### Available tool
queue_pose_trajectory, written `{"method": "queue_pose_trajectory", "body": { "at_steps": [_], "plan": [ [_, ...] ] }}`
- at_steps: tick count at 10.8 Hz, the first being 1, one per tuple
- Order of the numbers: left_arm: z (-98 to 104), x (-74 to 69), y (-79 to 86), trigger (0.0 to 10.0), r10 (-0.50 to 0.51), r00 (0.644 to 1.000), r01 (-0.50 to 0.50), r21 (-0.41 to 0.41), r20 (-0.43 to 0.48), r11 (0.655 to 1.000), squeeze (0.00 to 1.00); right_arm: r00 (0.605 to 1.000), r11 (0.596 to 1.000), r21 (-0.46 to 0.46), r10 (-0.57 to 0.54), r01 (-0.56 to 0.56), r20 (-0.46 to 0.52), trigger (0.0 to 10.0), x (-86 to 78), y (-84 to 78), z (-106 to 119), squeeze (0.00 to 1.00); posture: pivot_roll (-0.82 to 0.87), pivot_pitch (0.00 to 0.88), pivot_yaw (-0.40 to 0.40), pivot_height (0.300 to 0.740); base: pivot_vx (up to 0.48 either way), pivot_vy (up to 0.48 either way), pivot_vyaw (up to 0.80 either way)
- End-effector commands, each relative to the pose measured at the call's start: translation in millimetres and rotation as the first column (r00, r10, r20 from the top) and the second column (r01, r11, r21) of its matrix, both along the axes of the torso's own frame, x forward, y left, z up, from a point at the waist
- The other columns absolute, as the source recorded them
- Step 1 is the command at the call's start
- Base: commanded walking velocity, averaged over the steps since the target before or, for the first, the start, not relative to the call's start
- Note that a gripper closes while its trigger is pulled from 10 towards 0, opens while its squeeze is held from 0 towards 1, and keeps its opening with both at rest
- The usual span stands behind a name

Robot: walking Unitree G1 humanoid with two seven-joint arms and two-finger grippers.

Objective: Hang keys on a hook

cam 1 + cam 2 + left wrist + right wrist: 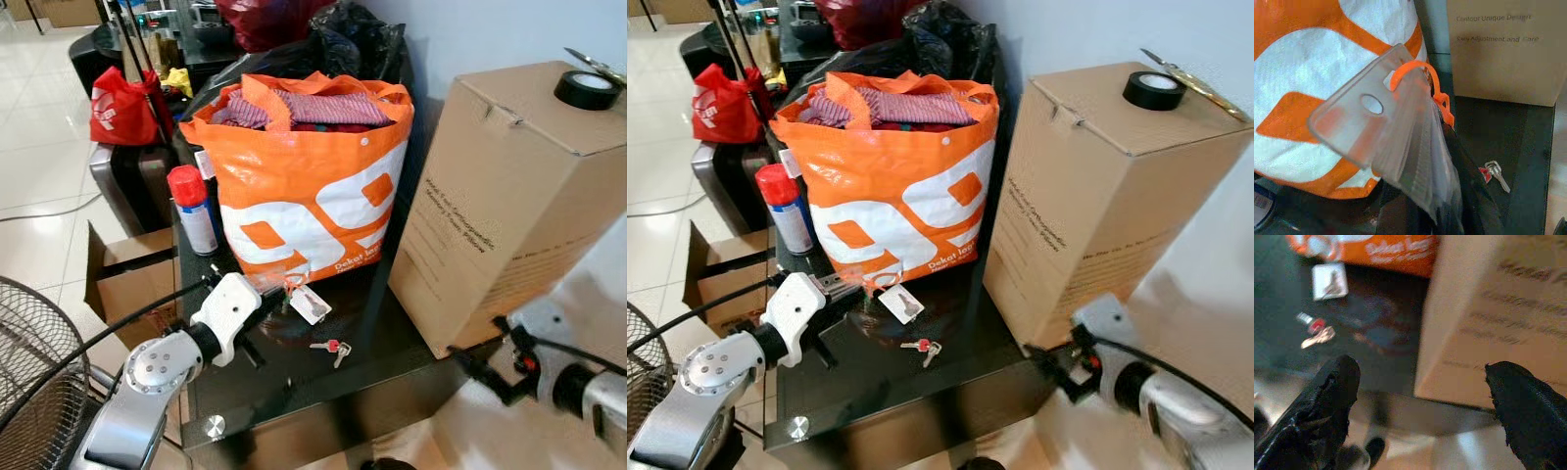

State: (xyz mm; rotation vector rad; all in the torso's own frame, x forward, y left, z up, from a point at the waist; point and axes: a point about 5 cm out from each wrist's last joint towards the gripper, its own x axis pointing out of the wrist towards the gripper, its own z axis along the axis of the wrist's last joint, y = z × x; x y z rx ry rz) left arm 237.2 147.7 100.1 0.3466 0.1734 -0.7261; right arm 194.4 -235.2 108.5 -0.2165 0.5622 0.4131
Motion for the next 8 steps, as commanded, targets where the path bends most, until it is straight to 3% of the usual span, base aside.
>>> {"method": "queue_pose_trajectory", "body": {
  "at_steps": [1, 2, 3, 5, 8],
  "plan": [
    [5.3, 2.6, -3.5, 10.0, -0.028, 0.999, 0.028, 0.000, 0.019, 1.000, 0.00, 0.997, 1.000, 0.011, -0.016, 0.016, 0.073, 10.0, 12.7, 9.0, 4.9, 0.00, -0.06, 0.000, 0.035, 0.740, 0.000, 0.000, 0.00],
    [5.6, 3.0, -4.1, 10.0, -0.031, 0.999, 0.031, -0.001, 0.020, 1.000, 0.00, 0.994, 0.999, 0.040, -0.027, 0.022, 0.107, 10.0, 19.4, 17.5, 6.0, 0.00, -0.05, 0.000, 0.033, 0.740, 0.000, 0.000, 0.00],
    [6.1, 3.6, -4.0, 10.0, -0.031, 0.999, 0.031, -0.002, 0.022, 1.000, 0.00, 0.986, 0.992, 0.118, -0.057, 0.039, 0.155, 10.0, 30.1, 36.2, 7.3, 0.00, -0.05, 0.000, 0.032, 0.740, 0.000, 0.000, 0.00],
    [6.8, 4.1, -2.6, 10.0, -0.031, 0.999, 0.031, -0.001, 0.019, 1.000, 0.00, 0.989, 0.988, 0.152, -0.048, 0.026, 0.142, 10.0, 30.2, 48.5, 3.1, 0.00, -0.05, 0.000, 0.033, 0.740, 0.000, 0.000, 0.00],
    [7.1, 7.6, -4.0, 10.0, -0.016, 0.999, 0.017, -0.017, 0.028, 1.000, 0.00, 0.989, 0.988, 0.145, -0.066, 0.046, 0.133, 10.0, 21.4, 42.1, 1.1, 0.00, -0.06, 0.000, 0.041, 0.740, 0.000, 0.000, 0.00]
  ]
}}
